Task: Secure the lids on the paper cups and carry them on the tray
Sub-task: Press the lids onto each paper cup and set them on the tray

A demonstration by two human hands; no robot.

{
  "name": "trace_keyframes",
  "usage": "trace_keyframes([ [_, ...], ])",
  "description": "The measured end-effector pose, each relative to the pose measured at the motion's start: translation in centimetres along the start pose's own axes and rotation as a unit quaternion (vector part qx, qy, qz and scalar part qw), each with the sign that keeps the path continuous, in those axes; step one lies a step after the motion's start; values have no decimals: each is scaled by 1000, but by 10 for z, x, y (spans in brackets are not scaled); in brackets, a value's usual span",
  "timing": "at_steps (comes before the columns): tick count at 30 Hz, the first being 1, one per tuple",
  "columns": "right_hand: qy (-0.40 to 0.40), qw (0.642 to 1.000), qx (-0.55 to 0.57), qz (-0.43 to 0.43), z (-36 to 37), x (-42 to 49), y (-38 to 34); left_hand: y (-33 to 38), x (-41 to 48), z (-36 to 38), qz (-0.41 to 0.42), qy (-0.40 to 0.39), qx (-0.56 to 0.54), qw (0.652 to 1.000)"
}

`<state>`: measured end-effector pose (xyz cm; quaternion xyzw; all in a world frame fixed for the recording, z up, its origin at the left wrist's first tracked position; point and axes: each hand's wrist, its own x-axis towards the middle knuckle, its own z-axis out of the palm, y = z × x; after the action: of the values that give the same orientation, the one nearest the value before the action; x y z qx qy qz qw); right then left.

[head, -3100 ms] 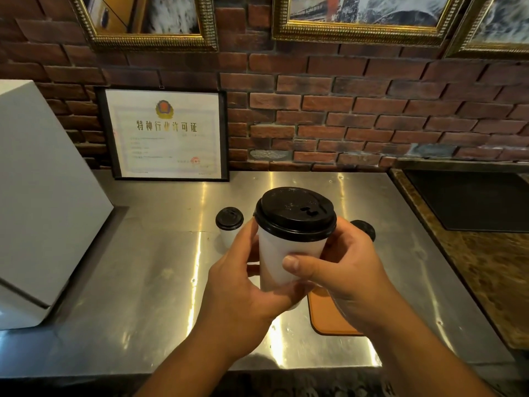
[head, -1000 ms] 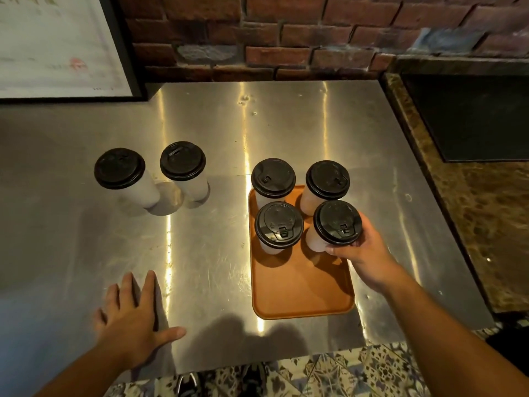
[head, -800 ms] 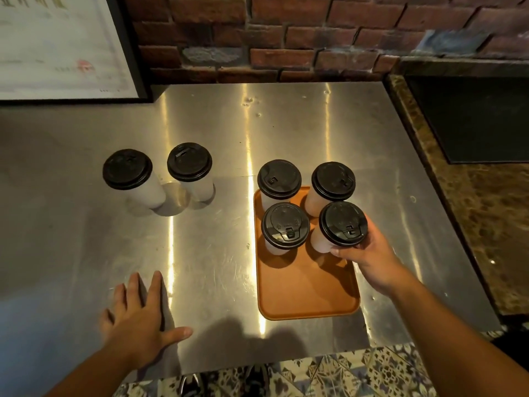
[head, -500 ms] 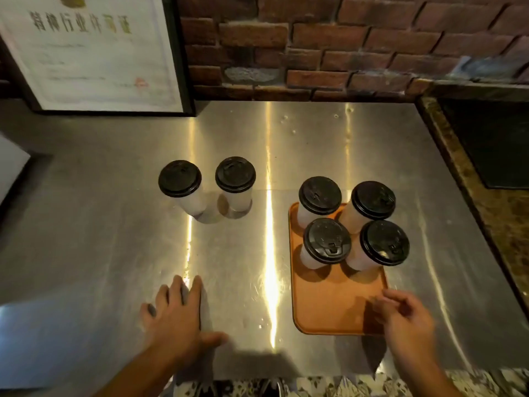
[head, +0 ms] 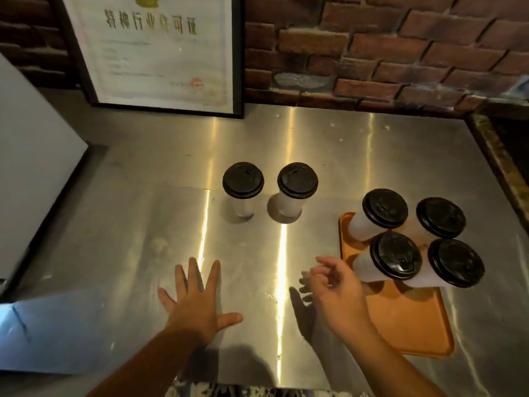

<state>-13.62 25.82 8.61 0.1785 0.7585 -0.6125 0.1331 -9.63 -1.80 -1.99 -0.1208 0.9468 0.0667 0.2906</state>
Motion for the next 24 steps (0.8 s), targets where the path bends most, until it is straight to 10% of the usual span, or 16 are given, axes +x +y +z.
trace_keyframes([
  [24,-63,994,-1,-89,37,176,-39,0,-3,9,40,88,-41,994],
])
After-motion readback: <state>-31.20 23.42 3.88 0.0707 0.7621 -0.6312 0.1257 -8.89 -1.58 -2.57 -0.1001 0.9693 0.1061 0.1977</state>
